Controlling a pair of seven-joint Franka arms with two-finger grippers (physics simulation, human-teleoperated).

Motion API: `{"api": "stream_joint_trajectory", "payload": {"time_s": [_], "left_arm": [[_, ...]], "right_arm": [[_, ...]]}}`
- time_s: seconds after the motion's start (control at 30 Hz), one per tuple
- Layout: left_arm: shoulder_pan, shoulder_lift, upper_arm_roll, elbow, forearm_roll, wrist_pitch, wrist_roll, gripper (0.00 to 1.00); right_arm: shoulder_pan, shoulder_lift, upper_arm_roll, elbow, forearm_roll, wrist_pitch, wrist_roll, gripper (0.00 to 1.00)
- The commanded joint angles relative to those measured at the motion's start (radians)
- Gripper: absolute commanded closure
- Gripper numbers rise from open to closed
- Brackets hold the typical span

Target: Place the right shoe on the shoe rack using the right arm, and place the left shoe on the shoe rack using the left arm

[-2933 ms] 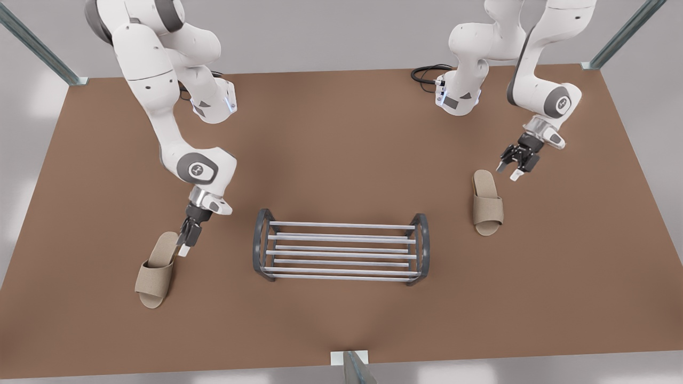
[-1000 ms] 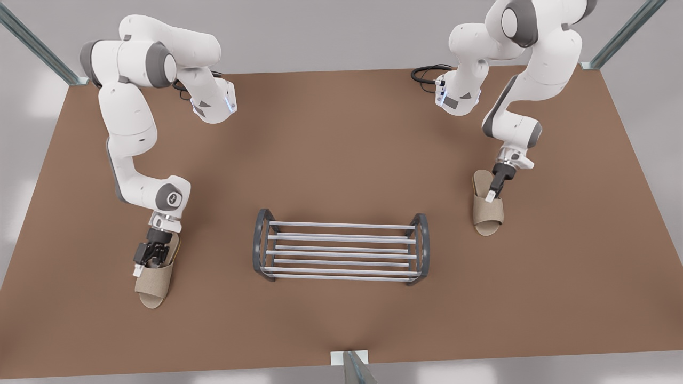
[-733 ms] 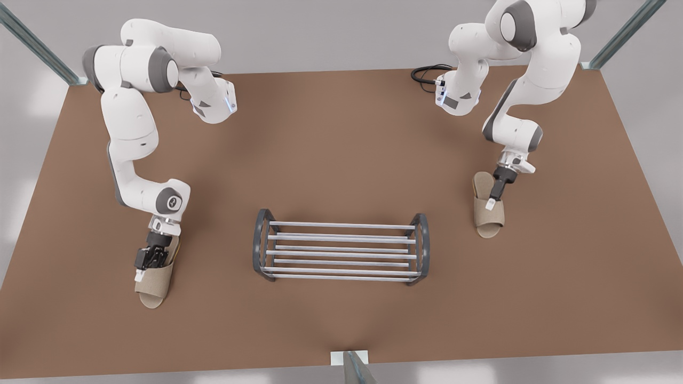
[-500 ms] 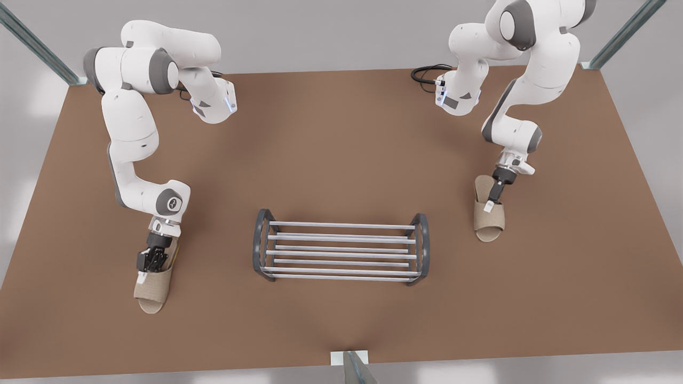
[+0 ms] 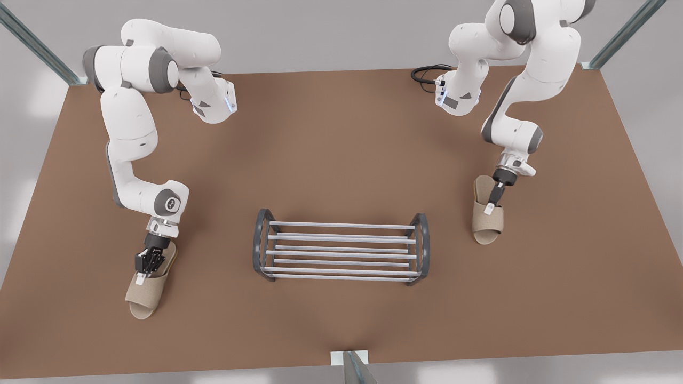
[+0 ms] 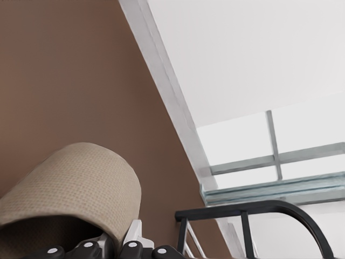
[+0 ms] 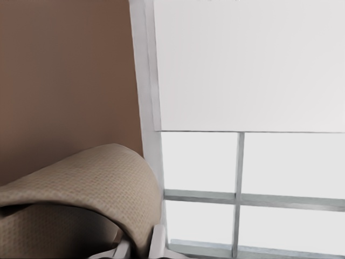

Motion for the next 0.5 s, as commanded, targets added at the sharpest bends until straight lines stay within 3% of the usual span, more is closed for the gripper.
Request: {"api": "stream_joint_trajectory", "payload": {"time_s": [0.0,0.1,0.23,0.4,0.47], "left_arm": [[-0.001,-0.063,-0.013,0.0,0.001,0.008,-0.019,0.76],[-0.002,-0.239,-0.099,0.003,0.001,0.143,-0.074,0.75],[-0.004,-0.399,-0.295,0.15,-0.001,0.5,-0.295,0.75],[-0.013,-0.393,-0.591,0.419,-0.139,0.925,-0.424,0.75],[-0.106,-0.303,-0.611,0.558,-0.191,1.048,-0.433,0.75]], "right_arm": [[0.003,-0.003,0.0,0.0,-0.165,0.013,0.004,0.79],[0.001,-0.049,0.001,0.003,-0.161,0.126,0.001,0.79],[0.001,-0.22,0.006,-0.01,-0.152,0.38,0.005,0.79],[0.035,-0.378,0.009,-0.055,-0.149,0.536,-0.005,0.79],[0.035,-0.396,0.009,-0.06,-0.149,0.558,-0.012,0.79]]}}
